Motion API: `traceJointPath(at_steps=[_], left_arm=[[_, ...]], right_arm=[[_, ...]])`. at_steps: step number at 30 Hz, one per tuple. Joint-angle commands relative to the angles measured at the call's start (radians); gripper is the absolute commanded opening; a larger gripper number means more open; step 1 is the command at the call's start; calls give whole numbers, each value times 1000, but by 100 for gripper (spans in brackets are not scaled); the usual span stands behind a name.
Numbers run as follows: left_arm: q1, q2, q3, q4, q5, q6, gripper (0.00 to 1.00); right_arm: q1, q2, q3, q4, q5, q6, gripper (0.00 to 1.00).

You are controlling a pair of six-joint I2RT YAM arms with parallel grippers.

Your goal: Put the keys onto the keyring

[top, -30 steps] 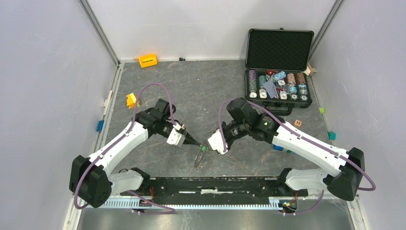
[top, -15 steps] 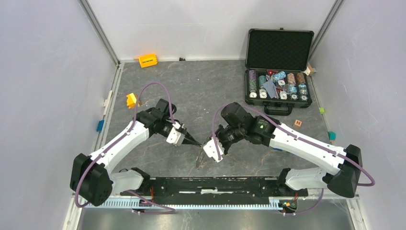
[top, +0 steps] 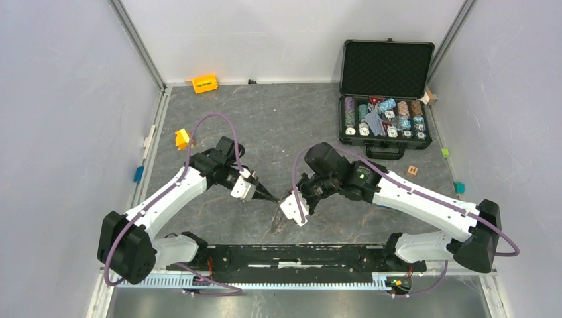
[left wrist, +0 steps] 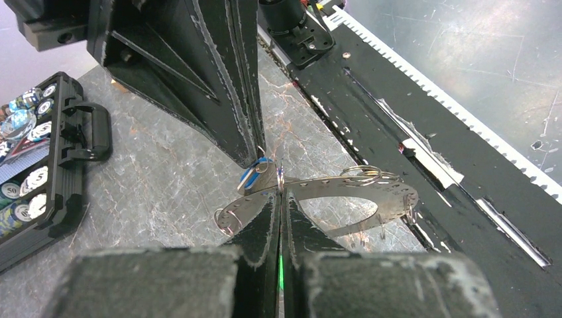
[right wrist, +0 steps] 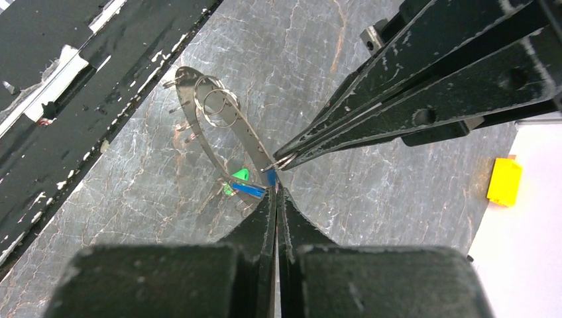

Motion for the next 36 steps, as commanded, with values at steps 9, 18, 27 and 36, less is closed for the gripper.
traceJointPath(at_steps=[9,18,27,36], left_arm=[[-4,3,34,18,35,2,2],[-3,-3,31,18,33,1,2],[-4,-19,32,18,31,-3,2],[-3,5,42,18,27,0,2]], right_arm=[[9,7,50,-10,-32,-12,0],[10,-10,15,-12,-14,-20,0],[11,-14,-1,-16,-7,-26,0],[11,-16,11,-21,-44,-24,0]])
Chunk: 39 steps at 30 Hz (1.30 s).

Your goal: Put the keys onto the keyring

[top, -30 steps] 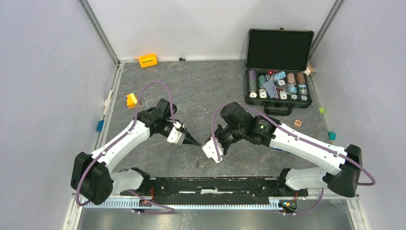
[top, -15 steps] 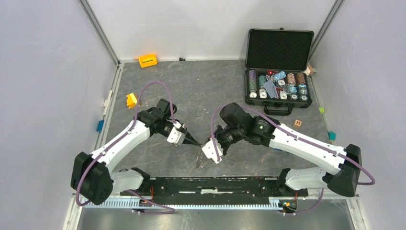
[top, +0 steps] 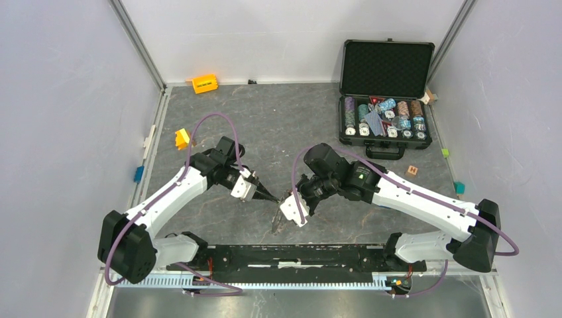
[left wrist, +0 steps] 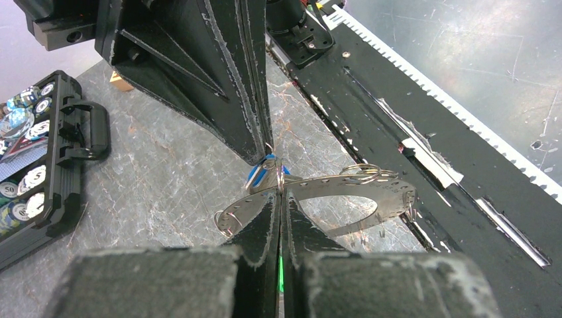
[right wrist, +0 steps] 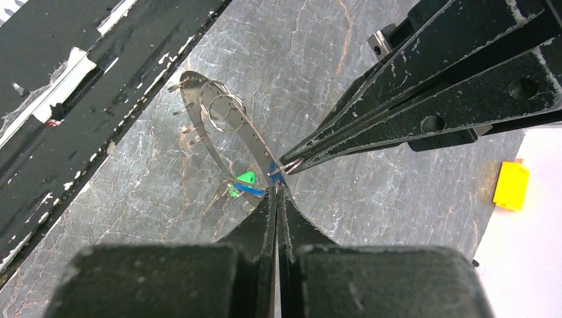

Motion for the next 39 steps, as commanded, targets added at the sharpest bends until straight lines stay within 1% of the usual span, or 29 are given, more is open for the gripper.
traceJointPath(at_steps=[1,18,34,39], left_arm=[[-3,0,42,19,30,1,2],[-4,2,38,19,33,5,2],[-7,8,39,17,33,3,2],[-7,7,40,19,31,2,2]], right_arm=[[5,-19,9,-13,-41,-26,0],[5,-5,32,-2,-77,-2,0],[5,18,44,54,-70,75,0],[5,28,43,56,-93,81,0]])
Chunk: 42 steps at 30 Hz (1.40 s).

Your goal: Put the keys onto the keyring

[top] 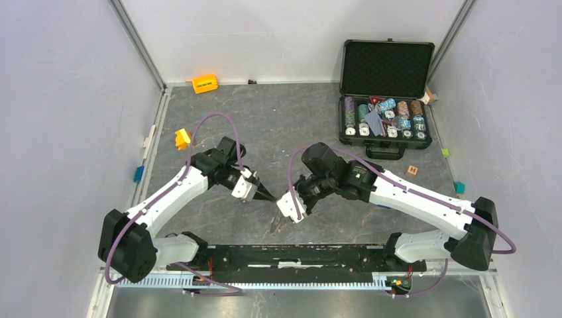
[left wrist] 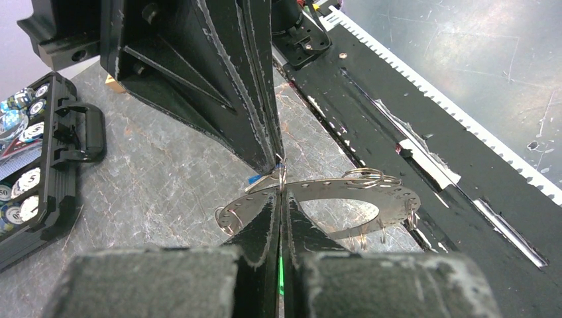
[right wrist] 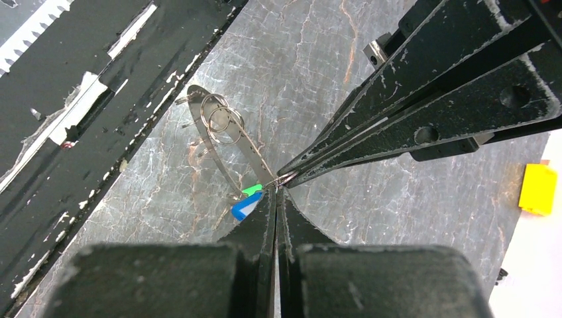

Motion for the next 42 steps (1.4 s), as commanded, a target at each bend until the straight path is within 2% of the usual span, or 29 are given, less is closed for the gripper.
traceJointPath(at_steps=[1,11,26,42], left_arm=[[-3,1,38,20,31,1,2],[-24,-4,28,20,-17,11,2],[-27,-22,25,20,-20,25,2],[-29,-23,55,20,-23,-6,2]], right_arm=[[5,11,43,29,-58,16,0],[4,26,81,34,-59,48,0],[3,7,107,-22,-50,1,0],[3,36,77,66,14,91,0]])
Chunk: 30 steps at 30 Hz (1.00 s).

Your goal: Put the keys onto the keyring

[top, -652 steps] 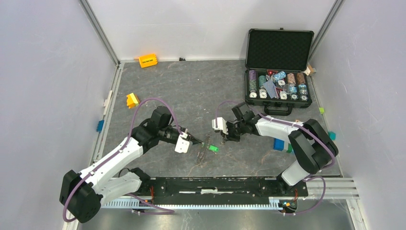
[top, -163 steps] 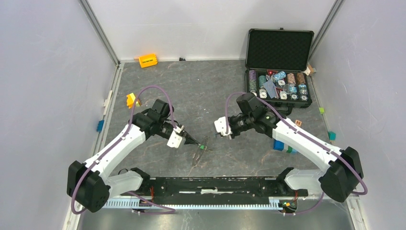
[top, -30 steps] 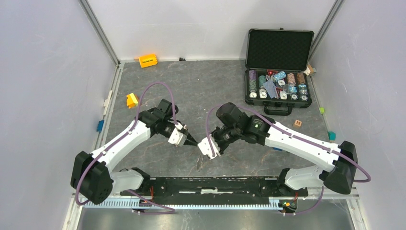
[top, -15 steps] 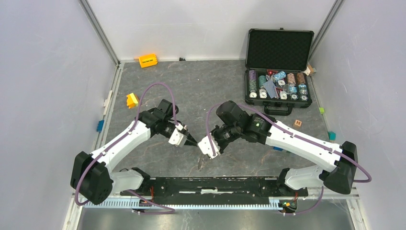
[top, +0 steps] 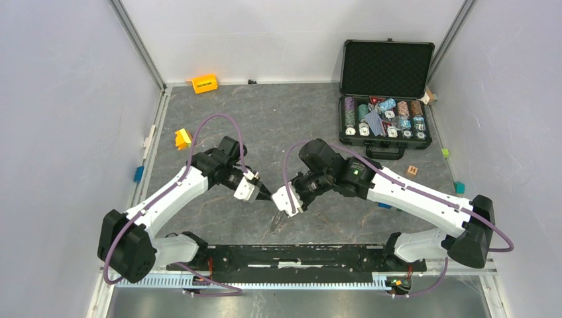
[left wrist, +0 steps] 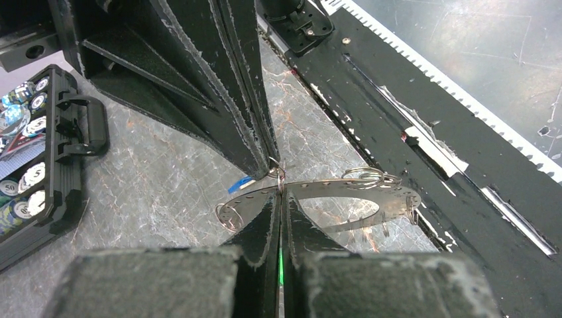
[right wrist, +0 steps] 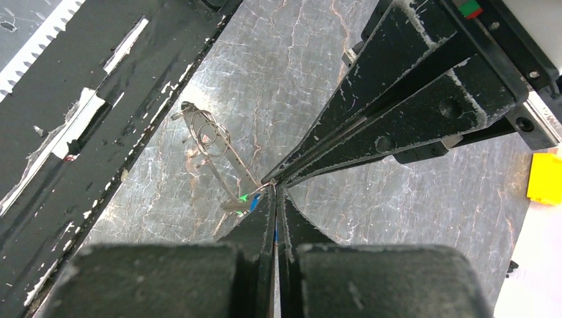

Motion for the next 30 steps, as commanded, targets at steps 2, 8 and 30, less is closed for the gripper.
traceJointPath(at_steps=[2,8,30], left_arm=[[-5,-24,41,15,39,-5,2],[-5,-51,22,16,55,20,2],[-5,-56,-15,17,95,30,2]], right_arm=[[2,6,12,93,10,37,0],[-7,11,-22,136,0,66,0],[-5,54,74,4,119,-65,0]])
